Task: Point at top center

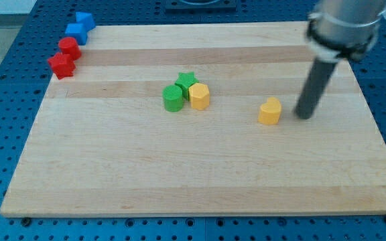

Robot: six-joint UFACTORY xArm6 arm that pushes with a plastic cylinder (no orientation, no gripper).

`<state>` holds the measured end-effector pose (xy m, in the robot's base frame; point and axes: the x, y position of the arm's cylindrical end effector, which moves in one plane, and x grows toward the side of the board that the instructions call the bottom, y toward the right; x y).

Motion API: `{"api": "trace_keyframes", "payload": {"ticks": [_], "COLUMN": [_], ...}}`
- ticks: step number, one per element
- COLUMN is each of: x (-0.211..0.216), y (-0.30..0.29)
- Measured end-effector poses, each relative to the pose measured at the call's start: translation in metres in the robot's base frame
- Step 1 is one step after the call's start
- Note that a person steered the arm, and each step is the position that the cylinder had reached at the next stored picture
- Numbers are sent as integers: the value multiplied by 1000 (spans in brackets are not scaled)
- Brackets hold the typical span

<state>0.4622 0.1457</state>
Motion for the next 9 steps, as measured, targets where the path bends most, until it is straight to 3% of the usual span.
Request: {"api": "trace_keyframes", "payload": {"ticks": [1,2,3,4,5,6,9], "x": [-14,-30,-18,-80,-169,-213,-261], "y": [-86,-106,-78,-56,-72,-103,-144]}}
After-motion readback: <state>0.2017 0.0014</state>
